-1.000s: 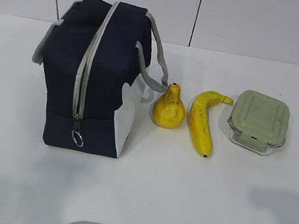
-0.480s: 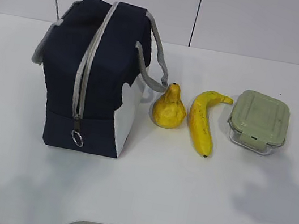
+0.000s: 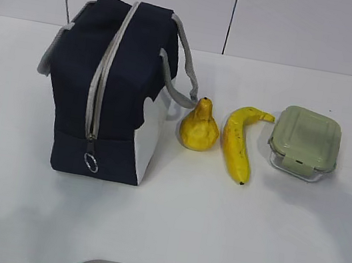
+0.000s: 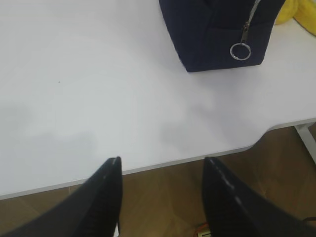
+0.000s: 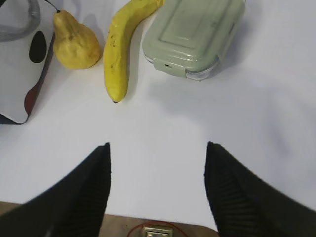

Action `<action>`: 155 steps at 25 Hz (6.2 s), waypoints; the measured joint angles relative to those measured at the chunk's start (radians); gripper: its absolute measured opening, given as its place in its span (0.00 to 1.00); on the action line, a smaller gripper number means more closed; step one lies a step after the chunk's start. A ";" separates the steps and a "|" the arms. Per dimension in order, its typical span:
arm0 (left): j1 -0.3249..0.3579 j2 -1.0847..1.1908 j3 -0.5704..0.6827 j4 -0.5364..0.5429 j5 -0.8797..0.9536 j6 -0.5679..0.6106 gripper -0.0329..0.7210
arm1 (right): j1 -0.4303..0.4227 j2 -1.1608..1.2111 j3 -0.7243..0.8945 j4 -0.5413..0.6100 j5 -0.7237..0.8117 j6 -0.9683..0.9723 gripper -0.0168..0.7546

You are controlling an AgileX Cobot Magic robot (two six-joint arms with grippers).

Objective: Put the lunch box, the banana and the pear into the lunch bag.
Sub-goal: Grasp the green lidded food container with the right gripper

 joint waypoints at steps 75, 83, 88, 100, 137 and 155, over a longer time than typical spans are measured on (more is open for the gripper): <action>-0.179 0.574 -0.064 -0.139 -0.234 0.075 0.58 | -0.199 0.789 -0.419 0.491 0.145 -0.398 0.55; -0.179 0.673 -0.187 -0.139 -0.262 0.085 0.58 | -0.298 0.835 -0.457 0.529 0.203 -0.404 0.55; -0.179 0.798 -0.306 -0.139 -0.263 0.103 0.58 | -0.314 0.838 -0.457 0.548 0.211 -0.404 0.55; -0.179 1.102 -0.567 -0.143 -0.263 0.202 0.58 | -0.314 0.843 -0.457 0.551 0.215 -0.405 0.54; -0.179 1.356 -0.780 -0.206 -0.396 0.233 0.53 | -0.317 0.945 -0.460 0.561 0.225 -0.508 0.66; -0.179 1.356 -0.780 -0.203 -0.397 0.233 0.52 | -0.355 1.019 -0.498 0.679 0.212 -0.567 0.70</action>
